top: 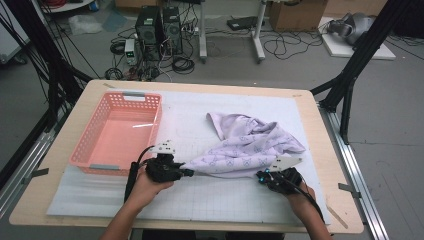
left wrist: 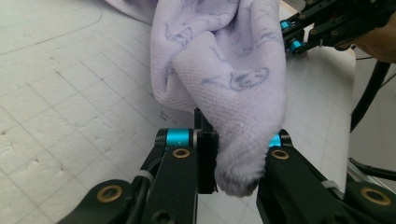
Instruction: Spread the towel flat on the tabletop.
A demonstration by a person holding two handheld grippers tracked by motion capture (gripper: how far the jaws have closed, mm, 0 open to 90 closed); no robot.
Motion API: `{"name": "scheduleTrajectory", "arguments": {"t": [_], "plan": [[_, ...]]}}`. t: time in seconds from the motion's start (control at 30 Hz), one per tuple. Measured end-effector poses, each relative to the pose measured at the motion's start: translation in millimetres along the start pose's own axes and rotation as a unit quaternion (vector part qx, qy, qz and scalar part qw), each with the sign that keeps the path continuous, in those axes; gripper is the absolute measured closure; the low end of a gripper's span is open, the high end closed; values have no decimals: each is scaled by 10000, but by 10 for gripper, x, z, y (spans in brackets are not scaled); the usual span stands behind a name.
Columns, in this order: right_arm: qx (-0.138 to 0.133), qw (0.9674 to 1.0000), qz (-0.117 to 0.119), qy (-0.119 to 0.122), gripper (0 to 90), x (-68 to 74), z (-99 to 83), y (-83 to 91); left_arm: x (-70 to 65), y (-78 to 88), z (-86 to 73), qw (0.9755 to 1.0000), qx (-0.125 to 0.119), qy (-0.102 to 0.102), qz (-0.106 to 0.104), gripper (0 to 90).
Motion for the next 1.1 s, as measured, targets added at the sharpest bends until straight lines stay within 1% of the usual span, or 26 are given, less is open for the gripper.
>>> {"name": "scheduleTrajectory", "arguments": {"t": [0.07,0.13,0.17,0.2,0.23,0.27,0.3,0.33,0.37,0.4,0.43,0.47,0.5,0.53,0.57,0.63,0.7,0.73,0.77,0.8,0.83,0.9,0.97,1.03,1.07,1.1], "plan": [[19,9998,161,-68,854,31,-58,112,-7,19,-31,10000,45,-19,-9,827],[53,9997,243,-76,854,65,-128,241,-23,33,-73,9999,107,-16,-74,828],[34,9992,354,-154,855,102,-195,380,-41,35,-98,9998,164,-26,-126,828],[34,9992,354,-154,855,102,-195,380,-62,35,-124,9995,238,-43,-198,828],[9,9988,440,-218,855,138,-249,520,-96,34,-149,9991,303,-37,-289,828],[-7,9984,514,-252,855,165,-269,586,-132,35,-172,9984,384,-63,-404,827],[-7,9984,514,-252,855,165,-269,586,-173,40,-191,9975,471,-88,-524,827],[7,9975,658,-244,855,209,-303,710,-215,49,-206,9964,548,-113,-634,815],[7,9975,658,-244,855,209,-303,710,-252,62,-220,9949,627,-166,-776,815],[117,9969,750,-225,854,245,-344,815,-288,79,-231,9937,673,-197,-875,790],[117,9969,750,-225,854,245,-344,815,-309,106,-235,9928,688,-218,-954,790],[259,9975,630,-192,854,232,-374,860,-318,135,-235,9925,667,-219,-997,743],[297,9971,629,-304,826,214,-418,924,-312,158,-229,9933,610,-220,-957,593],[297,9971,629,-304,826,214,-418,924,-295,174,-215,9947,535,-207,-859,593],[177,9974,609,-341,790,199,-416,949,-271,183,-193,9958,465,-187,-760,535],[-143,9964,617,-569,678,172,-382,977,-222,173,-129,9978,232,-124,-608,455],[-403,9958,515,-644,628,136,-325,996,-181,132,-52,9991,-10,-149,-397,438],[-501,9959,409,-640,614,115,-297,997,-157,89,-16,9995,-75,-202,-243,431],[-612,9959,239,-618,599,72,-257,977,-134,33,15,9997,-114,-196,-134,426],[-612,9959,239,-618,599,72,-257,977,-112,-35,41,9997,-150,-208,-34,426],[-642,9959,134,-616,587,53,-242,956,-89,-114,63,9996,-160,-226,88,427],[-660,9959,-57,-609,584,11,-220,907,-38,-276,101,9990,-146,-295,303,426],[-667,9959,-212,-579,584,-22,-198,860,1,-434,138,9978,-142,-394,507,427],[-735,9951,-332,-569,584,-50,-175,824,33,-571,184,9963,-128,-538,656,427],[-774,9943,-403,-606,584,-61,-168,816,40,-622,203,9959,-146,-542,709,427],[-821,9936,-456,-631,584,-72,-165,809,49,-704,233,9961,-143,-529,692,428]]}}
Point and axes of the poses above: each handheld gripper's, and its own axes: y roughly backward along the jaws, z roughly out of its top, x roughly to its left, the point moved 5 cm from there along -y, roughly forward along the jaws, and after that the axes turned 10 degrees about -x, right-handed, at the moved point
